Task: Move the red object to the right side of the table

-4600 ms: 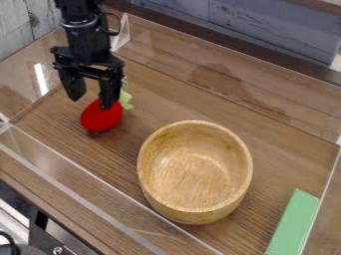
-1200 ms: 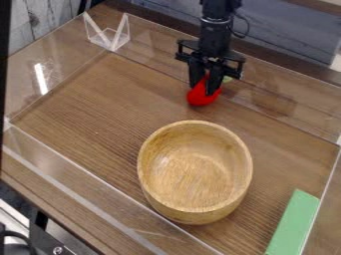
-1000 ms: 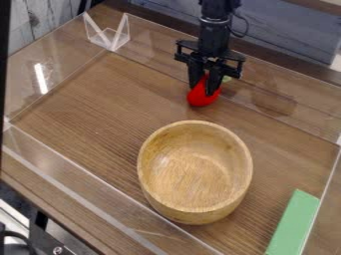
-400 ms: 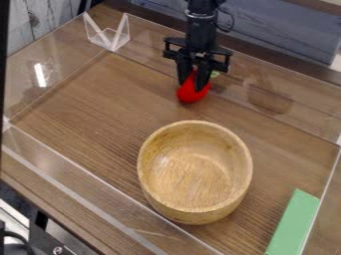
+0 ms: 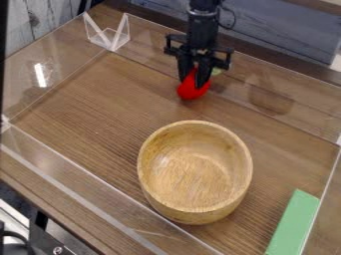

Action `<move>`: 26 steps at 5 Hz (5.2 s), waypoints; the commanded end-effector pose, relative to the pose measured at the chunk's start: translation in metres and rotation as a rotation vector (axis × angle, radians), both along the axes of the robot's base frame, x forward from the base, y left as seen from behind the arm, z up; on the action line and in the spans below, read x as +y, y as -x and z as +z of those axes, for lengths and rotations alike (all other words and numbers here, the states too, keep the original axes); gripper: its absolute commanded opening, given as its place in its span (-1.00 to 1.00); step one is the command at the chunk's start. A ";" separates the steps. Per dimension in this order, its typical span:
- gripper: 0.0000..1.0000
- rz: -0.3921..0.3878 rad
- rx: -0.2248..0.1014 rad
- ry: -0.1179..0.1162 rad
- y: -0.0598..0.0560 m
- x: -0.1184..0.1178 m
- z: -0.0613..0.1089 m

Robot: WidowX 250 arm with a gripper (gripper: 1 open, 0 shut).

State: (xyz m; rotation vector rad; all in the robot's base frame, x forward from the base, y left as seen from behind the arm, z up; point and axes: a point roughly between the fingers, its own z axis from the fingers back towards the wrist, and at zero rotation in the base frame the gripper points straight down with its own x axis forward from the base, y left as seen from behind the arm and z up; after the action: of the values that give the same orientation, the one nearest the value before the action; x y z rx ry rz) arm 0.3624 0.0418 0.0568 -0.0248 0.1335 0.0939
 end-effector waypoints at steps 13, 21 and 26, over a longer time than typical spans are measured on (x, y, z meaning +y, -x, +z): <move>-1.00 0.026 -0.099 -0.033 0.008 -0.064 0.033; 1.00 -0.078 -0.111 -0.039 0.027 -0.072 0.056; -1.00 -0.142 -0.053 -0.064 0.047 -0.063 0.034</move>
State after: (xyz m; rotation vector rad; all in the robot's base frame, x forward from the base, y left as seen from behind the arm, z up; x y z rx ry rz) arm 0.3112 -0.0244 0.0728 0.0467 0.1394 -0.0497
